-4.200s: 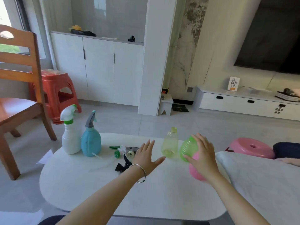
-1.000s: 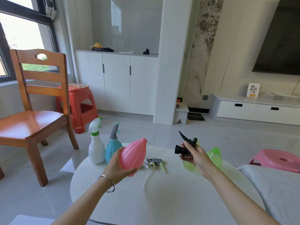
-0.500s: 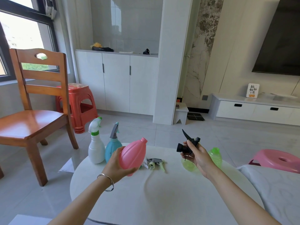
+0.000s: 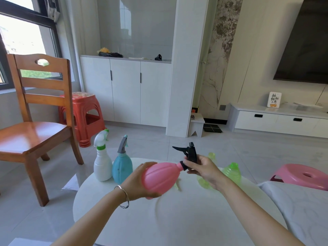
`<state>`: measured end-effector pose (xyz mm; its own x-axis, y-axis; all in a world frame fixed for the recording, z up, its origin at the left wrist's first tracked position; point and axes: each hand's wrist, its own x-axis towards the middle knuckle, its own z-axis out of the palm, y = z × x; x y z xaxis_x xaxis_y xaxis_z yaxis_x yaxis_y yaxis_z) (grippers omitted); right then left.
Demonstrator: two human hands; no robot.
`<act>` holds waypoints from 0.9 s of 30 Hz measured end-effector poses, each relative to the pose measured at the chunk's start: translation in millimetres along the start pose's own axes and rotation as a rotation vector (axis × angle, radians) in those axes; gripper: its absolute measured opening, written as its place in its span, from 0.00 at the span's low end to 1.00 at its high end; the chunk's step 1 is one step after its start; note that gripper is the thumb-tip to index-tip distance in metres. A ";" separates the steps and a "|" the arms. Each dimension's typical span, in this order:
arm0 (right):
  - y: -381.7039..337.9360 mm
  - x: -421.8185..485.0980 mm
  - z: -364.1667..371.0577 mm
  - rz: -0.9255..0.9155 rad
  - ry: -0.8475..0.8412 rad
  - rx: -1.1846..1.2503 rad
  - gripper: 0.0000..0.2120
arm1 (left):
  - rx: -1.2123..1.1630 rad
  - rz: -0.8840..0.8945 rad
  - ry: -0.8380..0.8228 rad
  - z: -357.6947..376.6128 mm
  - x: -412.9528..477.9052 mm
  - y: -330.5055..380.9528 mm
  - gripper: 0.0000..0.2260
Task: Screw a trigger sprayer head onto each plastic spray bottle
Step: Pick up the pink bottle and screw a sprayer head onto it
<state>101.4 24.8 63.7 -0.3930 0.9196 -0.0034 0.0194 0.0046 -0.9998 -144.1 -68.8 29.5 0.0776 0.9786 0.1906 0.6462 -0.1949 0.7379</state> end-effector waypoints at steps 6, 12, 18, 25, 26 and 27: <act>-2.8 -6.4 6.7 -0.087 -0.041 0.007 0.13 | -0.530 -0.245 -0.089 1.6 0.6 14.1 0.41; -12.6 -9.2 7.5 -0.117 -0.029 0.120 0.15 | -0.864 -0.455 -0.184 0.4 4.4 25.5 0.39; -8.3 -12.9 8.4 -0.229 -0.091 0.083 0.09 | -1.102 -0.723 -0.208 5.2 6.5 20.1 0.33; 0.8 -6.1 15.3 -0.128 0.089 0.250 0.13 | -0.913 -0.286 -0.054 5.0 9.1 18.4 0.45; 0.6 -5.8 17.2 -0.135 0.094 0.269 0.13 | -0.948 -0.344 -0.094 4.7 9.1 20.1 0.40; -0.8 -5.4 18.4 -0.141 0.103 0.280 0.12 | -0.951 -0.442 -0.151 3.4 7.5 26.8 0.35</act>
<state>86.6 12.7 64.1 -0.2786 0.9525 0.1228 -0.2872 0.0393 -0.9571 -123.6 -66.5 48.5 0.1168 0.9604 -0.2531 -0.2150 0.2733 0.9376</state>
